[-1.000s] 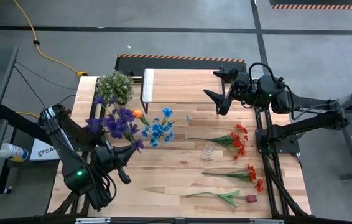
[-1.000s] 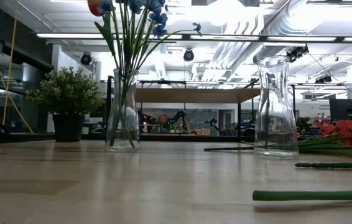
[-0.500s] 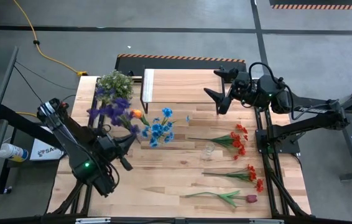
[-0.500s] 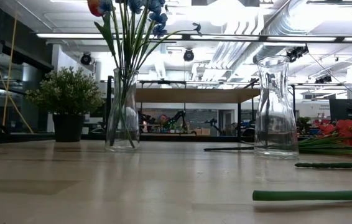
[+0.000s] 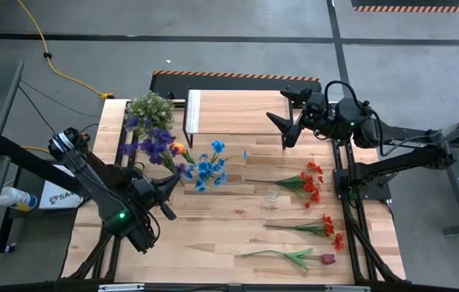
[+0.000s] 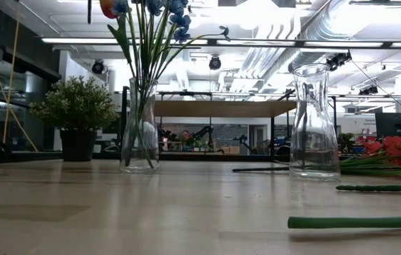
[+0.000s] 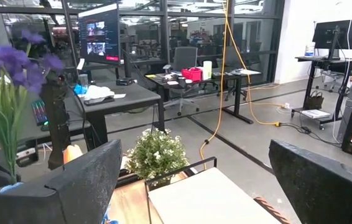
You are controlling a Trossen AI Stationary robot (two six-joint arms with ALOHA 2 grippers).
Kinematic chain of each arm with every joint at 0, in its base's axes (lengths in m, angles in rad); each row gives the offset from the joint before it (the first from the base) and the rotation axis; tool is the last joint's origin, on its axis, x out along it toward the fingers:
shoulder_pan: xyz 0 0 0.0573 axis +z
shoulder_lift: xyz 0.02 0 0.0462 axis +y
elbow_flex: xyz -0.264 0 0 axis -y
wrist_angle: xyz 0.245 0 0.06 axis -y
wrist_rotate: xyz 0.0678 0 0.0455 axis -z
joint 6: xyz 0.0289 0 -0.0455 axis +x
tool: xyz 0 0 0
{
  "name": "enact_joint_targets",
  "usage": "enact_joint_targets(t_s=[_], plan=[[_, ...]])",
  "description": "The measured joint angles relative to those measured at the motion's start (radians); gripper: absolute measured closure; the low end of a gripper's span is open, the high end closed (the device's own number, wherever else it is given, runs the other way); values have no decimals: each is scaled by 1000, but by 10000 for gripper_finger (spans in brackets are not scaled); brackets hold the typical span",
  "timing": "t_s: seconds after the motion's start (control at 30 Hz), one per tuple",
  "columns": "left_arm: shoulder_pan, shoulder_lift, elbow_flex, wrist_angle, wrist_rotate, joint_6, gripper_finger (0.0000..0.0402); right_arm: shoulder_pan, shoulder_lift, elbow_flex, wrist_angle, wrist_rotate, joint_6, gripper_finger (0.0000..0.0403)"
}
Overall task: Pick and place flowers into a vace then onto a shelf
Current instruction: Put the dark blue flowers into the left transparent vase
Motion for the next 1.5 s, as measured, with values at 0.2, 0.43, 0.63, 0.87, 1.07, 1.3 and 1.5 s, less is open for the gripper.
enact_joint_targets(t_s=[0.2,0.43,0.63,0.87,1.07,1.3,1.5], plan=[[39,1,-78,125,3,9,367,0,0,0,0,0,0,8],[71,1,-94,165,2,30,367,0,0,0,0,0,0,8],[97,1,-94,192,0,35,367,0,0,0,0,0,0,8],[132,3,-94,319,2,116,367,0,0,0,-2,-1,-1,8],[137,3,-94,465,2,265,367,0,0,0,-15,-6,-4,8],[170,38,-94,545,4,316,367,0,0,0,-16,-5,-23,8],[183,71,-94,559,4,291,367,0,0,0,-18,-19,-23,8]])
